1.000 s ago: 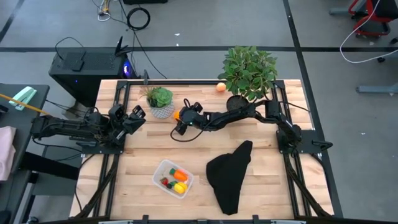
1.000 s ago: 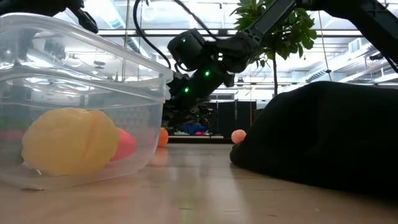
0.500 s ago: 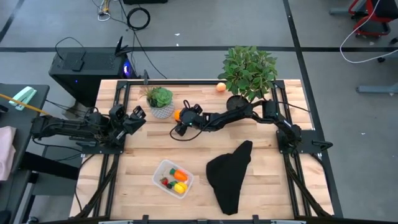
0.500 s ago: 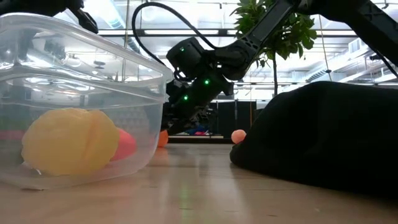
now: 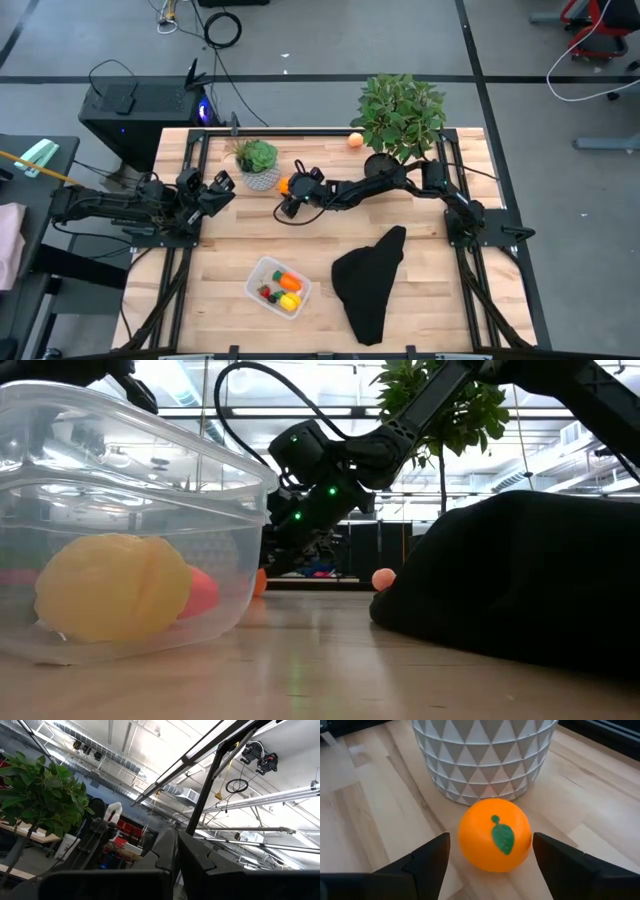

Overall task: Pick and placing Produce into tupperware
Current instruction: Put the orange into the transparent bin

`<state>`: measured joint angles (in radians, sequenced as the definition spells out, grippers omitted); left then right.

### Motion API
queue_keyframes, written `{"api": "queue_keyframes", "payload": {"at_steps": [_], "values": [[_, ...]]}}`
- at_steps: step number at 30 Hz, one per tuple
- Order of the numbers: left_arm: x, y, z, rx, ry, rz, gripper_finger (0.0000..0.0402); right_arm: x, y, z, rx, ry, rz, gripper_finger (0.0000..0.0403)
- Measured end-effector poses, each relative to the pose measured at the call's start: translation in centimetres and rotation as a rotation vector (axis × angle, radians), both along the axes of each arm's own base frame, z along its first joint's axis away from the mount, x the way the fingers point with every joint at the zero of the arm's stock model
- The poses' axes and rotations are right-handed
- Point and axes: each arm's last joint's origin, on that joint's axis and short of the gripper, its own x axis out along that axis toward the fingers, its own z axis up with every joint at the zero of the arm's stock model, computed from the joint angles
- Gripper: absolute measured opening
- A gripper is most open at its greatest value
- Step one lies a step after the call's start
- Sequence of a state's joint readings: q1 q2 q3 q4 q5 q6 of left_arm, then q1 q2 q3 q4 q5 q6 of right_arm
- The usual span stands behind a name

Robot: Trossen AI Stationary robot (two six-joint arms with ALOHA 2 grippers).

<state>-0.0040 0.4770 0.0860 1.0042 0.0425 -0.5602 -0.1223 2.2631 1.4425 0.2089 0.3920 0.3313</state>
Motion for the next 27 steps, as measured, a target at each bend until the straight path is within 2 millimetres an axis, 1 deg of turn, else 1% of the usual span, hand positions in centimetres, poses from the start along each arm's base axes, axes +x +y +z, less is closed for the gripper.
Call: {"api": "queue_keyframes", "payload": {"at_steps": [4, 10, 20, 24, 25, 27], "values": [[0.0, 0.0, 0.0, 0.000, 0.000, 0.000, 0.0030, -0.1, -0.4, 0.0, 0.010, -0.004, -0.006, 0.0310], [0.0, 0.0, 0.0, -0.003, 0.000, -0.003, 0.0039, 0.0, -0.3, 0.1, 0.024, -0.019, 0.003, 0.0328], [0.1, 0.0, -0.1, -0.003, 0.010, -0.003, 0.0028, 0.0, -0.6, 0.1, 0.039, -0.032, -0.024, 0.0323], [0.1, 0.0, -0.1, -0.003, 0.011, -0.004, 0.0032, 0.8, -0.8, 0.1, 0.050, -0.025, -0.010, 0.0323], [0.1, 0.0, -0.1, -0.003, 0.012, -0.004, 0.0034, 1.3, -0.9, 0.1, 0.035, -0.036, -0.016, 0.0323], [0.1, 0.0, -0.1, -0.007, 0.012, -0.007, 0.0037, 1.6, -0.9, 0.2, 0.029, 0.005, -0.014, 0.0323]]}}
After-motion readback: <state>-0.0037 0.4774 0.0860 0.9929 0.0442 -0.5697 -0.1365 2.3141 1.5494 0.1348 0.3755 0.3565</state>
